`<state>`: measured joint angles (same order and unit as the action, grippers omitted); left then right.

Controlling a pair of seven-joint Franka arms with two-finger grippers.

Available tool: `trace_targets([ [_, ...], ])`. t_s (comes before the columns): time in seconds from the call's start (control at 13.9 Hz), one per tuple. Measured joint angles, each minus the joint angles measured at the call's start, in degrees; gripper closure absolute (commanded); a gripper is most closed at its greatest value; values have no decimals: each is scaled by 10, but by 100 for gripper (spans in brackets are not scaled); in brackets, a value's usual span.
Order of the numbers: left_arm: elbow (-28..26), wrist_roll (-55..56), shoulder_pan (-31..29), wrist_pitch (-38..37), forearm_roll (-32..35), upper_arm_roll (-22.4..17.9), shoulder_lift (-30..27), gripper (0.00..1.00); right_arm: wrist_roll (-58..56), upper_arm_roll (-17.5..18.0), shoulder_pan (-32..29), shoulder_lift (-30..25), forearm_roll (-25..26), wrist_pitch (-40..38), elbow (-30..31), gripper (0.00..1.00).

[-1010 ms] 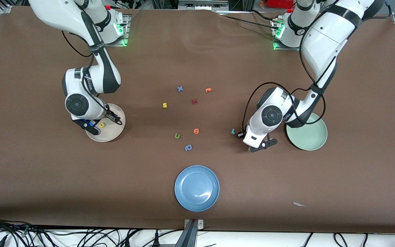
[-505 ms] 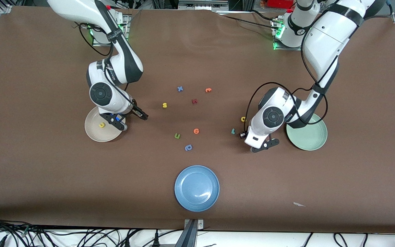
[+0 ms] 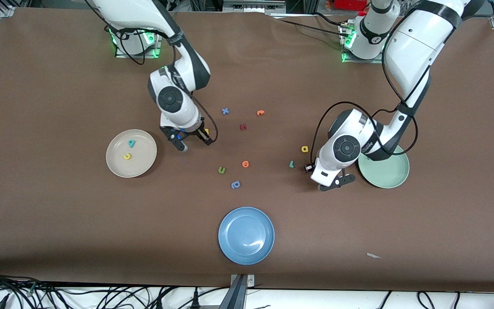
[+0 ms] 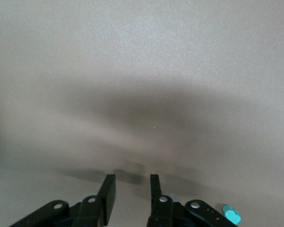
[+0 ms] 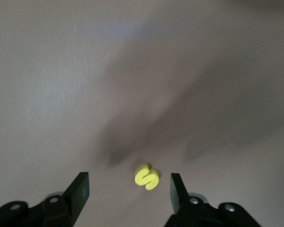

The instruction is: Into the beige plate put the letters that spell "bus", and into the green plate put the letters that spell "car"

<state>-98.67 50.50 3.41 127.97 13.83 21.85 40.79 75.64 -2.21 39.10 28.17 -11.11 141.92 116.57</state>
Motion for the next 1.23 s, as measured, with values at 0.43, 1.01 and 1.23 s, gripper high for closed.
trace_targets([
  [0.43,-15,16,4,-2,0,17,-1,59,13,-5,16,19,0,17,4,35],
  [1.01,-68,54,-4,0,-6,40,-23,55,13,-10,16,17,0,20,10,61],
  [1.23,-85,64,-14,33,-26,55,-24,55,12,-10,17,16,0,21,10,76],
])
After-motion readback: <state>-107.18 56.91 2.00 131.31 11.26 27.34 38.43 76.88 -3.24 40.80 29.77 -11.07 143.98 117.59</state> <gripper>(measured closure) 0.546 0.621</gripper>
